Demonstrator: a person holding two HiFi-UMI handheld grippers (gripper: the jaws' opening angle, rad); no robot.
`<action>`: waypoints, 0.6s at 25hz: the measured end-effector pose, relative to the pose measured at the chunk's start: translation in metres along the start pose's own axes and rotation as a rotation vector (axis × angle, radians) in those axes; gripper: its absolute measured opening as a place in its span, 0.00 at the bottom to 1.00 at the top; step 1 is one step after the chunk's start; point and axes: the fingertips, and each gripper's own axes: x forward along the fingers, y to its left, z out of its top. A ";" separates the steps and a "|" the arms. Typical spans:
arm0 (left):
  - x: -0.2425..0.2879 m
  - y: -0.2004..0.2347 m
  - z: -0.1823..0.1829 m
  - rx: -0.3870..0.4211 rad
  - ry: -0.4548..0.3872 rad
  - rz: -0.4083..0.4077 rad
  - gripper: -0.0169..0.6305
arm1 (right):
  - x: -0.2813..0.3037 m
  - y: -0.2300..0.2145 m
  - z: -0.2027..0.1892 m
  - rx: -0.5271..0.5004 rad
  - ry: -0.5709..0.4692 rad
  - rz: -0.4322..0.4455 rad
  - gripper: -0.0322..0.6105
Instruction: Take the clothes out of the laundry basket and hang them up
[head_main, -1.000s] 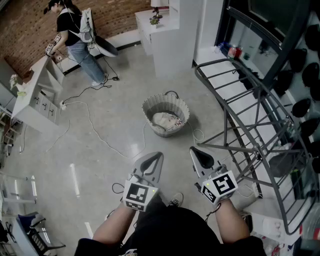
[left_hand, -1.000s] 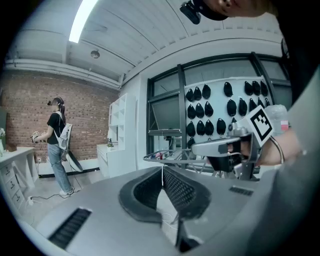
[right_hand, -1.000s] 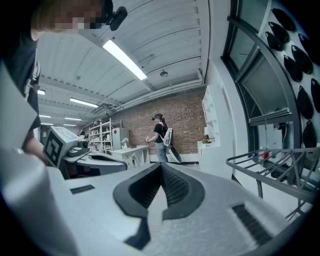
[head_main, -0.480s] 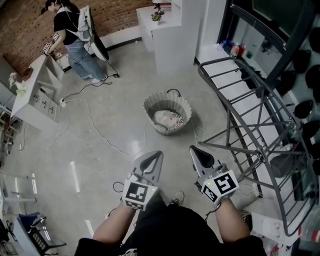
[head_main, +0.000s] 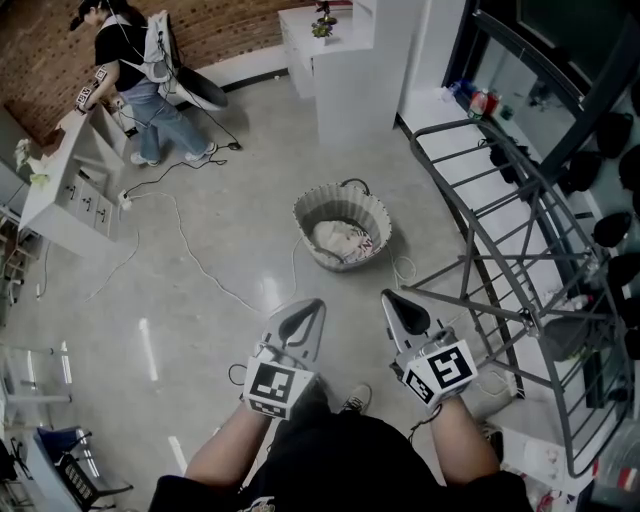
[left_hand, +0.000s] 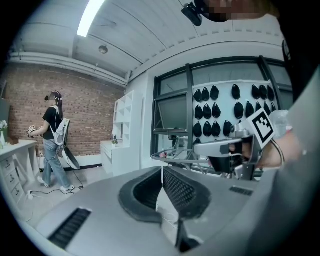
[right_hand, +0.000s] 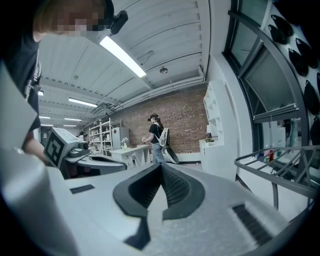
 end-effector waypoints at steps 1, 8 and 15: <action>0.000 0.006 0.000 -0.003 0.000 0.000 0.04 | 0.006 0.001 0.001 0.002 0.003 -0.001 0.06; 0.013 0.061 -0.006 -0.025 0.006 -0.008 0.04 | 0.059 0.004 0.000 0.017 0.021 -0.013 0.06; 0.036 0.109 -0.010 -0.047 0.014 -0.034 0.04 | 0.111 -0.003 0.002 0.031 0.034 -0.030 0.11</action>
